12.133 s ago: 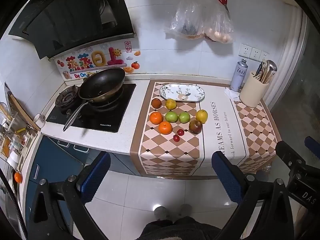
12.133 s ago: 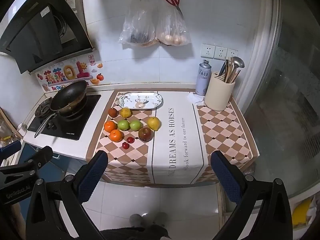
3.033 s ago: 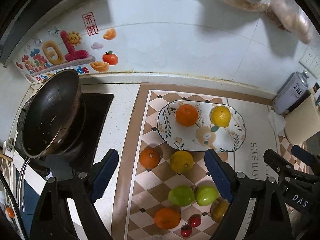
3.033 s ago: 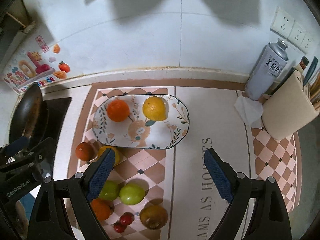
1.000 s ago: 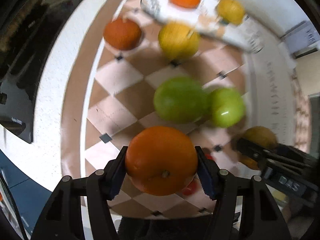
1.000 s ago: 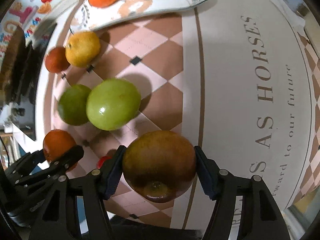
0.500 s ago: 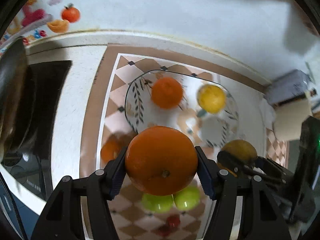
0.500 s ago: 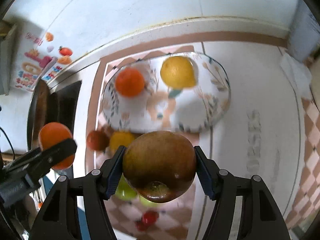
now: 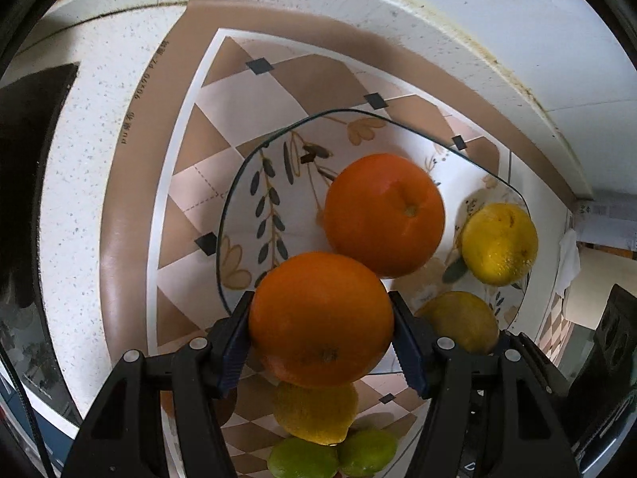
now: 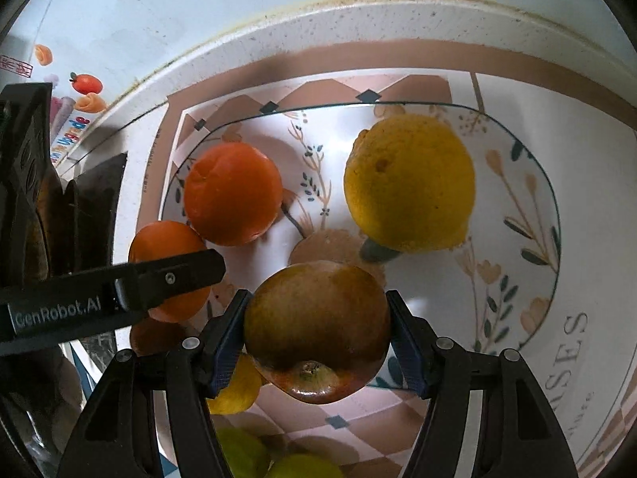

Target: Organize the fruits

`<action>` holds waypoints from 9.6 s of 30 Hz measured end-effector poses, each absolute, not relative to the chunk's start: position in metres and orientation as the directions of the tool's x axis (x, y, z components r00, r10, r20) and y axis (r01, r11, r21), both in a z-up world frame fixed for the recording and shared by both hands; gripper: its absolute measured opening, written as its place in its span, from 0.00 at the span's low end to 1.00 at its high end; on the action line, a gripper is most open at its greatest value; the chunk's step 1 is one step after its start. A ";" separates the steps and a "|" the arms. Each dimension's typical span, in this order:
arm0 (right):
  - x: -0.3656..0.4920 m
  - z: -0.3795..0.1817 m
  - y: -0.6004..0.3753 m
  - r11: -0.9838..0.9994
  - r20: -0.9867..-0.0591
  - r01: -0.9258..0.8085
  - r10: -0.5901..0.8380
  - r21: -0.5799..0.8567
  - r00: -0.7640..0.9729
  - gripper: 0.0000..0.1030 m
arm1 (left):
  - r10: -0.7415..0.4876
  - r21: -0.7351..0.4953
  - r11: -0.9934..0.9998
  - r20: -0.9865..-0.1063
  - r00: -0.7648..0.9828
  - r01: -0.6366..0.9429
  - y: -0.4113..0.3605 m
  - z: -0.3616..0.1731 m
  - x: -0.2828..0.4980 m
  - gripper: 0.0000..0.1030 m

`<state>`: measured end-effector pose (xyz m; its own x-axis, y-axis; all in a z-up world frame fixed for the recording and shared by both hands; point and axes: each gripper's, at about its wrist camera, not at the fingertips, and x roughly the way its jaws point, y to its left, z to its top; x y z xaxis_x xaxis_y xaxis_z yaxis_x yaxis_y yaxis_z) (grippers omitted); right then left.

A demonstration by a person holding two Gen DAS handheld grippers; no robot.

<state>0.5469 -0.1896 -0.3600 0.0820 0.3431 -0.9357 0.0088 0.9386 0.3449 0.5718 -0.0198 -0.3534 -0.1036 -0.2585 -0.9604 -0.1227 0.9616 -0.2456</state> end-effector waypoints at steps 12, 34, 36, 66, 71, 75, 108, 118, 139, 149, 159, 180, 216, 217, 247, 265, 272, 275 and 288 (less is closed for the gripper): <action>0.550 -0.349 -0.191 0.948 -0.948 -0.020 0.317 0.317 0.031 0.86 | -0.247 -0.232 0.962 -0.965 -0.095 -0.143 -0.017 -0.352 0.569 0.70; 0.483 -0.256 -0.234 0.994 -0.974 0.047 0.085 0.097 0.211 0.90 | 0.047 0.050 0.999 -0.956 0.291 0.003 -0.022 -0.234 0.477 0.85; 0.471 -0.244 -0.234 0.995 -0.969 0.049 0.077 0.091 0.236 0.90 | 0.045 0.054 0.998 -0.943 0.328 0.017 -0.023 -0.218 0.465 0.85; 0.340 -0.130 -0.220 0.972 -0.884 0.093 0.153 0.214 0.443 0.90 | -0.033 0.003 0.998 -0.859 0.511 0.069 -0.004 -0.132 0.354 0.86; 0.364 -0.217 -0.228 0.910 -0.909 0.166 0.333 0.380 0.250 0.90 | 0.057 0.079 0.997 -0.889 0.454 0.028 0.002 -0.174 0.367 1.00; 0.378 -0.304 -0.231 0.816 -0.870 0.314 0.485 0.486 0.087 0.90 | 0.093 0.090 0.996 -0.934 0.344 -0.023 0.013 -0.219 0.378 1.00; 0.376 -0.366 -0.245 0.945 -0.962 0.192 0.272 0.263 -0.020 0.58 | -0.150 -0.152 0.988 -0.987 -0.061 0.014 -0.050 -0.359 0.416 0.59; 0.380 -0.372 -0.253 0.944 -0.960 0.193 0.279 0.268 -0.028 0.57 | -0.145 -0.146 0.989 -0.988 -0.054 0.015 -0.053 -0.368 0.412 0.57; 0.492 -0.312 -0.310 0.857 -0.900 0.287 0.376 0.427 0.219 0.57 | -0.259 -0.243 0.961 -0.957 0.127 0.134 -0.114 -0.254 0.574 0.57; 0.537 -0.349 -0.292 0.907 -0.939 0.244 0.320 0.343 0.128 0.57 | -0.144 -0.147 0.976 -0.989 -0.028 0.159 -0.132 -0.319 0.636 0.58; 0.547 -0.356 -0.286 0.901 -0.929 0.228 0.358 0.370 0.091 0.74 | -0.153 -0.158 0.982 -0.986 -0.063 0.099 -0.118 -0.328 0.650 0.76; 0.504 -0.273 -0.274 0.983 -0.974 0.140 0.089 0.120 0.208 0.91 | -0.040 -0.028 0.996 -0.989 0.142 0.089 -0.041 -0.257 0.548 0.85; 0.317 -0.096 -0.239 0.991 -0.831 0.069 0.059 0.117 0.552 0.91 | -0.043 0.003 0.997 -0.812 0.582 0.078 -0.018 -0.104 0.342 0.85; 0.315 -0.094 -0.239 0.990 -0.829 0.069 0.064 0.123 0.555 0.91 | -0.044 0.000 0.997 -0.811 0.584 0.074 -0.018 -0.104 0.341 0.85; 0.462 -0.355 -0.134 0.915 -0.912 0.072 0.386 0.397 0.137 0.89 | 0.155 0.097 0.964 -0.962 0.227 -0.246 0.093 -0.271 0.433 1.00; 0.425 -0.352 -0.190 0.943 -0.945 0.106 0.300 0.314 0.132 0.60 | -0.201 -0.209 0.964 -0.977 0.067 -0.164 0.044 -0.355 0.496 0.80; 0.419 -0.354 -0.200 0.940 -0.945 0.127 0.300 0.316 0.128 0.60 | -0.183 -0.187 0.978 -0.982 0.053 -0.093 0.029 -0.367 0.496 0.51; 0.420 -0.350 -0.202 0.934 -0.940 0.138 0.310 0.329 0.143 0.60 | -0.186 -0.190 0.978 -0.981 0.057 -0.087 0.025 -0.366 0.490 0.51; 0.479 -0.321 -0.252 0.865 -0.897 0.278 0.342 0.417 0.280 0.60 | -0.269 -0.281 0.959 -0.945 0.187 -0.040 0.001 -0.287 0.550 0.51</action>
<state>0.4786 -0.2520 -0.3210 0.2805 0.3417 -0.8970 0.2784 0.8654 0.4167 0.5503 0.0011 -0.2869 0.1868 -0.2695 -0.9447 -0.0395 0.9588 -0.2813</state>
